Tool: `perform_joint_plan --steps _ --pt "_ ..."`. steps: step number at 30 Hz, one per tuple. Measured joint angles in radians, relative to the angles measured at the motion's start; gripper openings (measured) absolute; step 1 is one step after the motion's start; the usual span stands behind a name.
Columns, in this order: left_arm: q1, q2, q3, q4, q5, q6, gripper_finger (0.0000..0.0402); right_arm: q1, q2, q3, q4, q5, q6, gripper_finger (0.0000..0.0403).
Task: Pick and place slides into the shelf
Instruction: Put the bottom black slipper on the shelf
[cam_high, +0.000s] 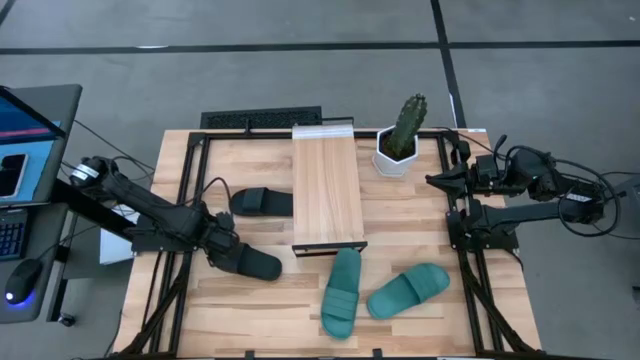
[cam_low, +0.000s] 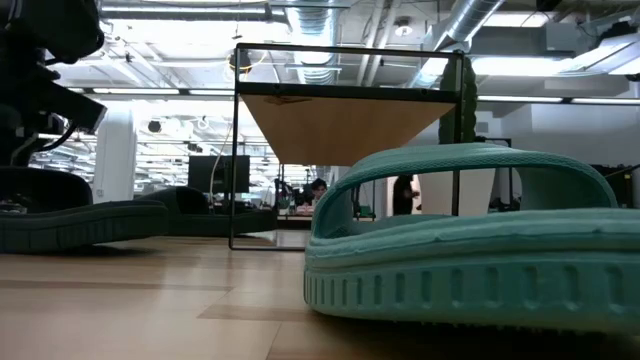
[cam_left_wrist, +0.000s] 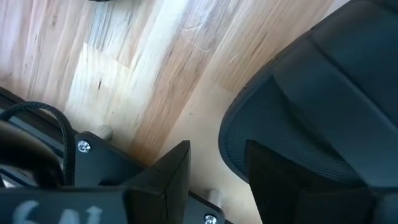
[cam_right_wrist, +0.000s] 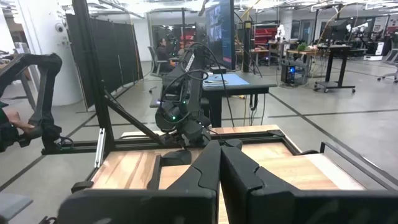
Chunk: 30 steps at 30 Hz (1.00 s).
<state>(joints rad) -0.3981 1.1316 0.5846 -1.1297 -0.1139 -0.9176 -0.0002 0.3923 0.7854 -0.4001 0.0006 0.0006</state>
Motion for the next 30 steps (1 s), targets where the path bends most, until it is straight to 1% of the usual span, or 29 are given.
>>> perform_joint_plan --steps 11,21,30 --pt "0.0 0.116 0.0 0.059 0.027 -0.002 0.0142 0.0 0.0 0.0 0.0 0.0 0.0 0.0" --pt "0.0 0.24 0.006 0.06 0.03 -0.003 0.0142 0.0 0.0 0.0 0.0 0.0 0.0 0.0" --pt "0.0 0.261 0.005 0.059 0.03 -0.013 0.0142 0.0 0.0 0.0 0.0 0.0 0.0 0.0"
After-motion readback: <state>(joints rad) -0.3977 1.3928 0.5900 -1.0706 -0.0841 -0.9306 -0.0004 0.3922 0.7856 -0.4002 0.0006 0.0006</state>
